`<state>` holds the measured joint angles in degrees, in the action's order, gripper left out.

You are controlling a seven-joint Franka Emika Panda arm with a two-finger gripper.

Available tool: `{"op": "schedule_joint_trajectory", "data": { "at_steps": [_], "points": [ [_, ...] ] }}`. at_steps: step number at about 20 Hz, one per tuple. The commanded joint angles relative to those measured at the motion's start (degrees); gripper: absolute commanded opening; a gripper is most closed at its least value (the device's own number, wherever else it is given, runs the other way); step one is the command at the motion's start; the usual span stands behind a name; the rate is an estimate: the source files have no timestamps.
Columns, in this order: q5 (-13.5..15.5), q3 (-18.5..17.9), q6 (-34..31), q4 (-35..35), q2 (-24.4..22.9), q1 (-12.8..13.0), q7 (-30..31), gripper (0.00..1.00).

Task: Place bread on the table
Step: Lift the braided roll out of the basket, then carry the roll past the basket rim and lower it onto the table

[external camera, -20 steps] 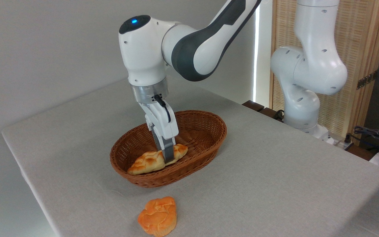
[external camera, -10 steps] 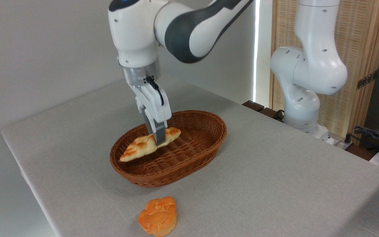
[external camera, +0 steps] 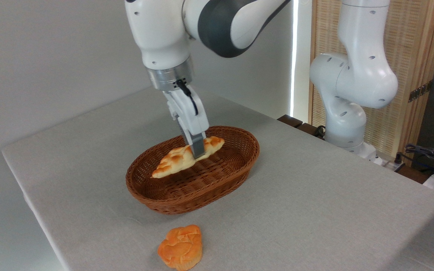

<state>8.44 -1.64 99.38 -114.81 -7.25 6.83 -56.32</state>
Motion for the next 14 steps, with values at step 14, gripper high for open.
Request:
{"op": "schedule_joint_trajectory", "data": {
  "at_steps": [14],
  "points": [
    [-7.74,-19.01,0.28,-3.75,1.27,0.2,-12.23,0.45]
  ]
}}
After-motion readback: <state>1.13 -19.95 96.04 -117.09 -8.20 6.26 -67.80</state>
